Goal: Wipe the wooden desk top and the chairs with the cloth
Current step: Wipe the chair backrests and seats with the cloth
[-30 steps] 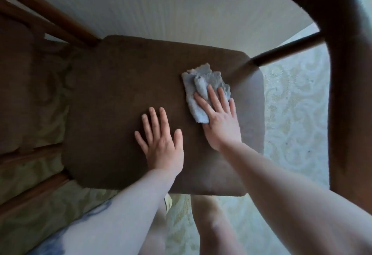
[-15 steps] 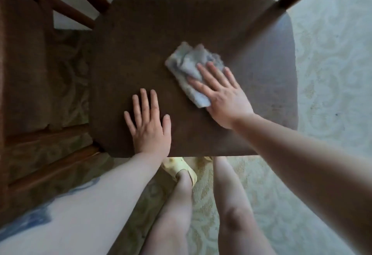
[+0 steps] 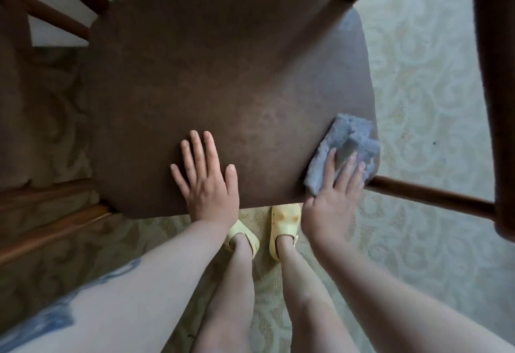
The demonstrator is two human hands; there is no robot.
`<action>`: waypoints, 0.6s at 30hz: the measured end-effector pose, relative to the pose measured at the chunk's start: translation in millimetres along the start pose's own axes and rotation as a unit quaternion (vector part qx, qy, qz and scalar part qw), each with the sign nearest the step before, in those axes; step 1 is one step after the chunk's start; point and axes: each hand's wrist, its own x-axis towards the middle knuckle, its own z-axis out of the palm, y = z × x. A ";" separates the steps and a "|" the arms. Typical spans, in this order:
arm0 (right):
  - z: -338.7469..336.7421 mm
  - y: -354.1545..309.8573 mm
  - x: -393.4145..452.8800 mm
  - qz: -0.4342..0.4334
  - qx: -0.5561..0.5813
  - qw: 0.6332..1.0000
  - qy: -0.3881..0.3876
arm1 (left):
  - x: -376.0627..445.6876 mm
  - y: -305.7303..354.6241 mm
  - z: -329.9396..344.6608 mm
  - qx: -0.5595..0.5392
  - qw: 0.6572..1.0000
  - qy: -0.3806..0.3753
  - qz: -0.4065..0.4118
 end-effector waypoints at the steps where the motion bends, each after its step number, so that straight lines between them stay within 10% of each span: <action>1: 6.0 -4.9 -18.3 -0.081 0.004 0.997 -0.012 | -1.3 5.9 2.5 0.001 1.000 0.001 0.003; 5: 8.9 -11.9 -3.2 -0.409 0.005 0.911 -0.056 | -7.5 23.0 11.0 0.005 1.000 0.000 -0.027; 10: -3.6 19.6 -4.8 0.045 0.094 0.995 0.006 | -11.3 38.1 20.0 0.014 0.999 -0.005 0.036; 15: -5.0 -25.2 23.6 -0.259 0.084 0.961 -0.049 | -12.9 56.4 31.5 0.040 0.999 0.014 0.012; 18: -21.1 -6.3 103.3 -0.164 0.036 0.985 -0.026 | 1.4 61.3 23.4 0.044 0.998 -0.006 0.045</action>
